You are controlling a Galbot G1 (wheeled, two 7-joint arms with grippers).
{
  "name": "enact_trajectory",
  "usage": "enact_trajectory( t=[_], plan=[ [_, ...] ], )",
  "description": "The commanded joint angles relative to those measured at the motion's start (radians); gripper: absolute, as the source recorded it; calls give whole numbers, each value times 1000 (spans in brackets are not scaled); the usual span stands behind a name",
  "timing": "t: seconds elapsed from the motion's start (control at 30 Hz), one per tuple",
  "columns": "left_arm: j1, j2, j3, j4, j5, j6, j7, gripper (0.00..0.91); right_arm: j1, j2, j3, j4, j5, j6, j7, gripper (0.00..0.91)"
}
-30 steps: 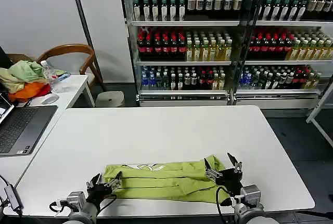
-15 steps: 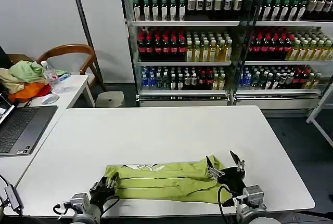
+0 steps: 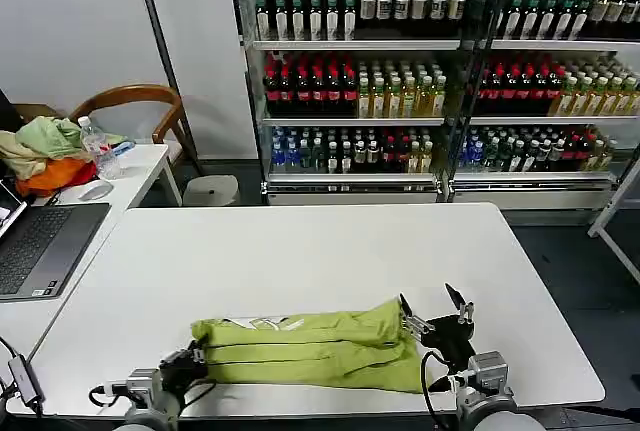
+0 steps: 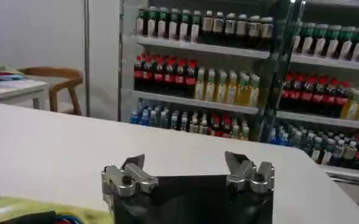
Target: Fold and organize the clothes.
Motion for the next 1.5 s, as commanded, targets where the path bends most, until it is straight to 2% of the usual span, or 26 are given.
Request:
enact_trajectory(
  t=[0.03, 0.1, 0.3, 0.37, 0.47, 0.6, 0.8, 1.17, 1.5],
  plan=[
    [25, 18, -286, -3, 167, 94, 19, 30, 6, -4, 4, -7, -12, 6, 0, 907],
    [22, 36, -336, 46, 290, 94, 26, 30, 10, -5, 3, -8, -12, 7, 0, 907],
    [28, 72, -403, 48, 293, 97, 49, 30, 11, -4, 2, -8, -14, 8, -1, 907],
    [32, 66, -369, 18, 288, 70, 55, 30, 11, -4, 1, -10, -14, 8, -1, 907],
    [44, 39, -240, -74, 284, 45, 54, 40, 15, -1, -2, -12, -17, 9, -4, 907],
    [35, -37, -48, -171, 291, 9, 74, 40, 23, 8, -5, -20, -23, 11, -4, 907],
    [24, -94, 147, -176, 398, -82, 159, 40, 8, 8, 9, -12, -32, 12, -6, 907],
    [-32, -118, 273, -116, 408, -115, 239, 40, -8, 3, 36, -4, -32, 12, -5, 907],
    [-92, -147, 315, -44, 394, -112, 247, 50, -12, 8, 37, -3, -42, 14, -4, 907]
  ],
)
